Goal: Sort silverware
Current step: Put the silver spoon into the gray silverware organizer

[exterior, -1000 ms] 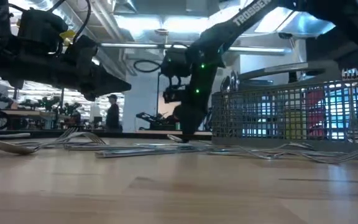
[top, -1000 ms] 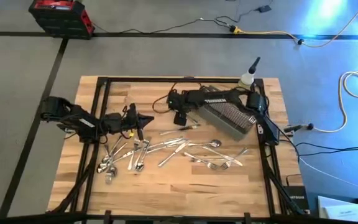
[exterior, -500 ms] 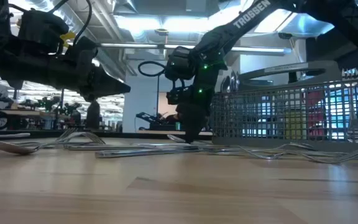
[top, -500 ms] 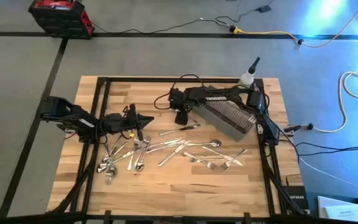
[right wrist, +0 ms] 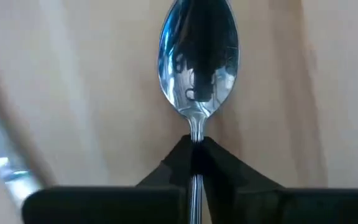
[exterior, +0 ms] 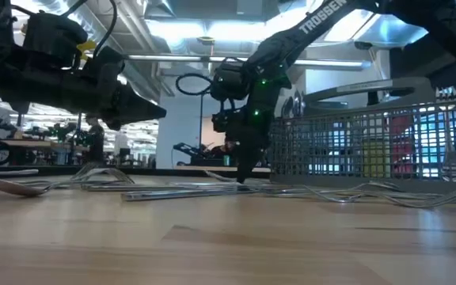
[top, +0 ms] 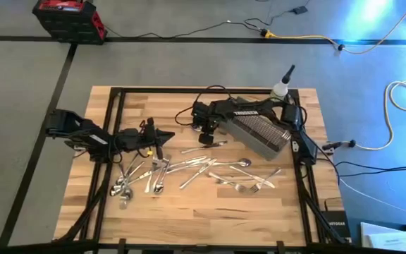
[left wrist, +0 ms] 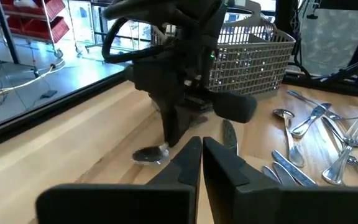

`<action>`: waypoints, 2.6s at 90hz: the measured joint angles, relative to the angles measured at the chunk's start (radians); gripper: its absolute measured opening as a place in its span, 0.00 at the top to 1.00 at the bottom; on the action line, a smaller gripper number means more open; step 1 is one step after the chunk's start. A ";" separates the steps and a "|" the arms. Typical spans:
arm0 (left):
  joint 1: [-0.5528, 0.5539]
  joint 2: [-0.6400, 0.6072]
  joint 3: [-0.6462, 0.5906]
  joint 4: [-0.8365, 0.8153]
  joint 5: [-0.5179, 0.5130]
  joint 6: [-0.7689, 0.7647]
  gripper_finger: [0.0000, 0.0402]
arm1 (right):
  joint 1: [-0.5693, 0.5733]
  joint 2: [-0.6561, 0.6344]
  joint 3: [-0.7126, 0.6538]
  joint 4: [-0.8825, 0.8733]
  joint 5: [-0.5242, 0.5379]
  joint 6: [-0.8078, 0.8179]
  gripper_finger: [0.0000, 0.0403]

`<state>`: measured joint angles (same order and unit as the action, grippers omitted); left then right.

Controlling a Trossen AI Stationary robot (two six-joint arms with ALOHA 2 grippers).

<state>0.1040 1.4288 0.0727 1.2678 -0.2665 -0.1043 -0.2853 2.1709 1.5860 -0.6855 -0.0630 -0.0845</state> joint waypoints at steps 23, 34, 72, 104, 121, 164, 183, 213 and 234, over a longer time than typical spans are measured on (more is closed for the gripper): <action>0.000 0.000 0.000 -0.003 0.000 0.000 1.00 | 0.063 -0.126 0.003 0.064 -0.008 0.001 0.99; 0.000 0.000 0.000 -0.004 0.000 0.003 1.00 | 0.092 -0.208 0.003 0.116 -0.010 0.017 0.99; -0.031 0.000 0.000 -0.061 0.000 0.007 1.00 | 0.187 -0.658 -0.558 0.859 0.379 0.111 1.00; -0.032 0.000 0.000 -0.054 -0.027 0.051 1.00 | 0.165 -0.801 -0.916 1.365 0.708 0.061 1.00; -0.032 0.000 0.000 -0.058 -0.027 0.050 1.00 | 0.129 -0.784 -0.949 1.312 0.754 0.132 1.00; -0.032 0.000 0.000 -0.067 -0.029 0.041 1.00 | 0.128 -0.786 -0.969 1.293 0.875 0.191 0.88; -0.032 0.000 0.000 -0.084 -0.029 0.040 1.00 | 0.128 -0.786 -0.968 1.306 0.939 0.212 0.68; -0.032 0.000 0.000 -0.090 -0.029 0.040 1.00 | 0.129 -0.794 -0.968 1.379 0.943 0.135 0.56; -0.032 0.000 0.000 -0.128 -0.030 0.033 1.00 | 0.154 -0.887 -0.968 1.355 0.903 0.057 0.56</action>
<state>0.0715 1.4292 0.0731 1.1401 -0.2962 -0.0717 -0.1313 1.2840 0.6178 0.6691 0.8398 -0.0274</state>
